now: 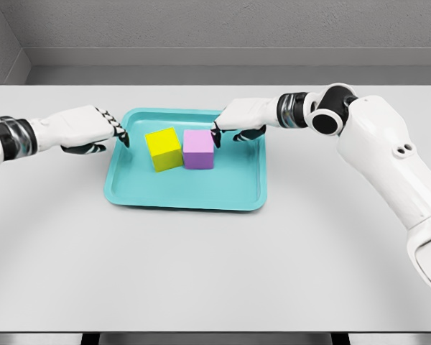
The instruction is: Push two cubes
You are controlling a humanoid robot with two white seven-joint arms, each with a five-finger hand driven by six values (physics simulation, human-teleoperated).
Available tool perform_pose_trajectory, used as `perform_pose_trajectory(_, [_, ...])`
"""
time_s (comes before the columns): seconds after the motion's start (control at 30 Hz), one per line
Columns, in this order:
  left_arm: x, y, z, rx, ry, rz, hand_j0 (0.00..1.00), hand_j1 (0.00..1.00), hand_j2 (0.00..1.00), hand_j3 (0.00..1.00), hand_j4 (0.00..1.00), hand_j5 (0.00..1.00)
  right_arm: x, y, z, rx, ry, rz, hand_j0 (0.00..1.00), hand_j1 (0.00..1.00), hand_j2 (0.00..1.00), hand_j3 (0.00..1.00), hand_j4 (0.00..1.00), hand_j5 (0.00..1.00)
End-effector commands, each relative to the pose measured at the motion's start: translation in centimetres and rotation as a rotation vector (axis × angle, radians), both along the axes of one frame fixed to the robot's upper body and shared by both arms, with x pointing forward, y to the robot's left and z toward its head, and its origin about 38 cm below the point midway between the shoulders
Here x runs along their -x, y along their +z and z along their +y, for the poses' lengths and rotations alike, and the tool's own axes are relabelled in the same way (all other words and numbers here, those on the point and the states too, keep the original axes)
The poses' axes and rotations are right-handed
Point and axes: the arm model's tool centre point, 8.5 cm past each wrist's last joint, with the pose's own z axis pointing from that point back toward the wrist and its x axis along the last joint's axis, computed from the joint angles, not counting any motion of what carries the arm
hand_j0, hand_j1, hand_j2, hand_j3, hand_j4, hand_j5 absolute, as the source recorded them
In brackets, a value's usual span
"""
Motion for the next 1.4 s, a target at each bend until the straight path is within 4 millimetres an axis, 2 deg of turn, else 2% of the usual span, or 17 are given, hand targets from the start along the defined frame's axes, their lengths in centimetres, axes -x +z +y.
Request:
perform_pose_trajectory(0.0, [-0.1, 0.0, 0.3, 0.005, 0.01, 0.002, 0.63, 0.63, 0.63, 0.63, 0.63, 0.63, 0.0, -0.8, -0.4, 0.045, 0.005, 0.001, 0.6, 0.6, 0.6, 0.6, 0.6, 0.6])
perform_pose_trajectory(0.2, [-0.2, 0.5, 2.3, 0.004, 0.054, 0.003, 0.64, 0.64, 0.64, 0.64, 0.64, 0.64, -0.2, -0.5, -0.5, 0.041, 0.001, -0.003, 0.6, 0.6, 0.6, 0.6, 0.6, 0.6])
perform_pose_trajectory(0.37, [-0.3, 0.5, 2.3, 0.004, 0.055, 0.002, 0.64, 0.64, 0.64, 0.64, 0.64, 0.64, 0.0, -0.1, -0.3, 0.03, 0.011, -0.011, 0.6, 0.6, 0.6, 0.6, 0.6, 0.6])
perform_pose_trajectory(0.4, [-0.2, 0.6, 2.3, 0.006, 0.055, 0.002, 0.64, 0.64, 0.64, 0.64, 0.64, 0.64, 0.4, 0.8, 0.0, 0.018, 0.032, -0.038, 0.6, 0.6, 0.6, 0.6, 0.6, 0.6])
perform_pose_trajectory(0.43, [-0.3, 0.5, 2.3, 0.004, 0.055, 0.002, 0.64, 0.64, 0.64, 0.64, 0.64, 0.64, 0.6, 1.7, -0.7, 0.023, 0.039, -0.065, 0.6, 0.6, 0.6, 0.6, 0.6, 0.6])
perform_pose_trajectory(0.6, [-0.3, 0.5, 2.2, 0.006, 0.053, 0.003, 0.64, 0.64, 0.64, 0.64, 0.64, 0.64, 0.5, 2.1, -1.7, 0.028, 0.028, -0.077, 0.61, 0.61, 0.61, 0.61, 0.61, 0.61])
perform_pose_trajectory(0.77, [-0.3, 0.7, 2.4, 0.007, 0.057, -0.001, 0.64, 0.64, 0.64, 0.64, 0.64, 0.64, 0.6, 1.4, -1.9, 0.033, 0.021, -0.063, 0.61, 0.61, 0.61, 0.61, 0.61, 0.61])
perform_pose_trajectory(0.83, [-0.3, 0.7, 2.4, 0.006, 0.058, -0.001, 0.64, 0.64, 0.64, 0.64, 0.64, 0.64, 0.5, 1.7, -3.1, 0.036, 0.008, -0.067, 0.61, 0.61, 0.61, 0.61, 0.61, 0.61])
perform_pose_trajectory(0.93, [-0.3, 0.8, 2.5, 0.009, 0.062, -0.004, 0.64, 0.64, 0.64, 0.64, 0.64, 0.64, 1.2, 2.0, -2.4, 0.029, 0.037, -0.082, 0.61, 0.61, 0.61, 0.61, 0.61, 0.61])
perform_pose_trajectory(1.07, [-0.3, 0.7, 2.6, 0.009, 0.062, -0.002, 0.64, 0.64, 0.64, 0.64, 0.64, 0.64, 1.4, 1.4, -1.9, 0.038, 0.048, -0.074, 0.6, 0.6, 0.6, 0.6, 0.6, 0.6])
perform_pose_trajectory(1.37, [-0.3, 0.7, 2.6, 0.01, 0.062, -0.004, 0.64, 0.64, 0.64, 0.64, 0.64, 0.64, 1.0, 0.1, -2.4, 0.049, 0.019, -0.039, 0.59, 0.59, 0.59, 0.59, 0.59, 0.59])
